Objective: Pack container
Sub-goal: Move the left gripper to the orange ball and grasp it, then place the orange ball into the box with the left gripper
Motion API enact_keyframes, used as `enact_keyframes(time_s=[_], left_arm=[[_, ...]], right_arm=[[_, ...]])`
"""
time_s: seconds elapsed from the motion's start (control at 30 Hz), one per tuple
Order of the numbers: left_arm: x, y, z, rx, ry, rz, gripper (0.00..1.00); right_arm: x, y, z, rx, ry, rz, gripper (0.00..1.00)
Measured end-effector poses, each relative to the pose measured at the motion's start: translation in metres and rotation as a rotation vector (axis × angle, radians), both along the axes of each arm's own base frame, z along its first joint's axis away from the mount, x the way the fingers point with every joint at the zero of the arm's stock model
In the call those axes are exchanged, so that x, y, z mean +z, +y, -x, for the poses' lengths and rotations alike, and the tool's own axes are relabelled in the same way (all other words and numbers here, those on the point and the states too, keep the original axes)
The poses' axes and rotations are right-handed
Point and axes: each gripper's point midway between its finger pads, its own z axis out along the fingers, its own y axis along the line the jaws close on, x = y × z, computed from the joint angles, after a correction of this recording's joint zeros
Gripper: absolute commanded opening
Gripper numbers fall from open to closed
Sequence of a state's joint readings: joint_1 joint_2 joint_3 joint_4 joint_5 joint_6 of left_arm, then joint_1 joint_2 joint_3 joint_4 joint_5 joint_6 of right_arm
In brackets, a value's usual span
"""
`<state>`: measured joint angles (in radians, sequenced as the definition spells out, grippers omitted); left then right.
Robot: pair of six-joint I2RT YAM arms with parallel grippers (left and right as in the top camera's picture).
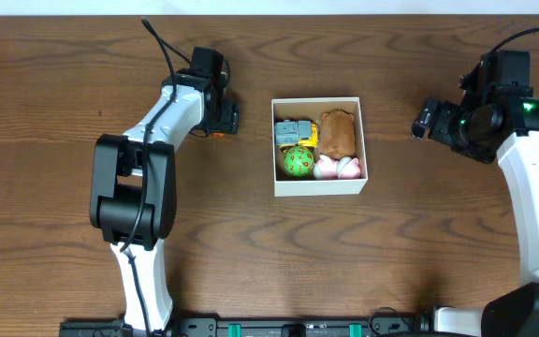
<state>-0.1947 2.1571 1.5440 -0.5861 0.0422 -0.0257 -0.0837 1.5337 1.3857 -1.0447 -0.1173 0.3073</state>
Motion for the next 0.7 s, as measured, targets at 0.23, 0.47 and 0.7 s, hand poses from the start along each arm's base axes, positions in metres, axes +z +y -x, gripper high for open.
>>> enact_keyframes(time_s=[0.23, 0.47, 0.7], left_arm=[[0.001, -0.003, -0.003, -0.079, -0.019, -0.018, 0.56], [0.001, -0.003, 0.001, -0.1, -0.001, -0.025, 0.51], [0.041, -0.003, 0.006, -0.109, -0.044, -0.02, 0.52]], right_arm=[[-0.001, 0.0, 0.003, 0.0, 0.014, -0.001, 0.99], [-0.001, 0.0, 0.003, 0.0, 0.014, -0.001, 0.99], [-0.002, 0.0, 0.004, 0.0, 0.017, -0.001, 0.99]])
